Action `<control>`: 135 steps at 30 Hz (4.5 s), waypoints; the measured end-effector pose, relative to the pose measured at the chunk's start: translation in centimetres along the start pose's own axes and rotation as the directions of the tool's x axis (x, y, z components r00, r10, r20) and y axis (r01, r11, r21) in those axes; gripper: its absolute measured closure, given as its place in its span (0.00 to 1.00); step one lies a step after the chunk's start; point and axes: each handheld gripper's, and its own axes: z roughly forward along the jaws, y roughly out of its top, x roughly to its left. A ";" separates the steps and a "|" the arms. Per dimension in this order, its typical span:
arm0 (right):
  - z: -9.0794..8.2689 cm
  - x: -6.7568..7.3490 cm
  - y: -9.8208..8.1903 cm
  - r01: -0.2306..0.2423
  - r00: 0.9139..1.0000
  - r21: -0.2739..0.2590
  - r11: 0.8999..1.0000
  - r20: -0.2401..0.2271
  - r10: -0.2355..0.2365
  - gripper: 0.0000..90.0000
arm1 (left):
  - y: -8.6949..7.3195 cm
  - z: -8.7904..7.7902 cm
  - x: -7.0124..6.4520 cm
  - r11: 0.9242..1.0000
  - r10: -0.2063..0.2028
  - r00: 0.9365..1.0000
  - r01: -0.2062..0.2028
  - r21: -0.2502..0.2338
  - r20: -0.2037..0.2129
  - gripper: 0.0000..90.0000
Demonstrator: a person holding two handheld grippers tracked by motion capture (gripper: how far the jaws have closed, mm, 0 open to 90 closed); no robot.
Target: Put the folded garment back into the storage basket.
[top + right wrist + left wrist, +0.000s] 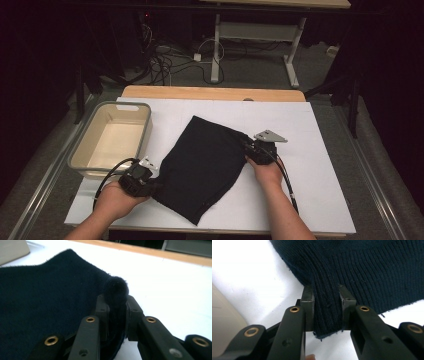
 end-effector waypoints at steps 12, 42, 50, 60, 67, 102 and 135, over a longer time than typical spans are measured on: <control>-1.3 1.7 3.4 0.081 0.996 -0.028 0.996 0.026 -0.081 0.88 | 3.3 -1.8 0.1 0.991 0.047 0.998 -0.042 0.130 -0.034 0.79; -0.6 4.2 6.8 0.096 0.995 -0.104 0.990 -0.009 -0.097 0.88 | 7.3 -4.7 2.0 0.950 0.083 0.993 -0.053 0.307 -0.087 0.80; -0.6 4.2 6.8 0.081 0.996 -0.103 0.991 -0.032 -0.085 0.88 | 7.6 -4.7 2.1 0.947 0.088 0.993 -0.058 0.317 -0.082 0.80; -1.1 4.2 7.1 0.051 0.998 -0.117 0.992 -0.033 -0.055 0.88 | 8.4 -5.2 1.7 0.938 0.106 0.991 -0.074 0.340 -0.077 0.80; -1.7 4.2 8.0 0.047 0.998 -0.140 0.989 -0.038 -0.053 0.88 | 9.3 -5.9 1.6 0.931 0.114 0.990 -0.080 0.355 -0.077 0.80; -1.5 8.8 16.3 0.112 0.988 -0.250 0.962 -0.076 -0.135 0.87 | 8.5 -14.2 4.9 0.923 0.082 0.987 -0.022 0.383 -0.141 0.80; 6.7 15.6 19.3 0.138 0.968 -0.227 0.964 -0.177 -0.180 0.87 | 2.0 -16.2 11.1 0.925 -0.057 0.973 0.136 0.356 -0.225 0.79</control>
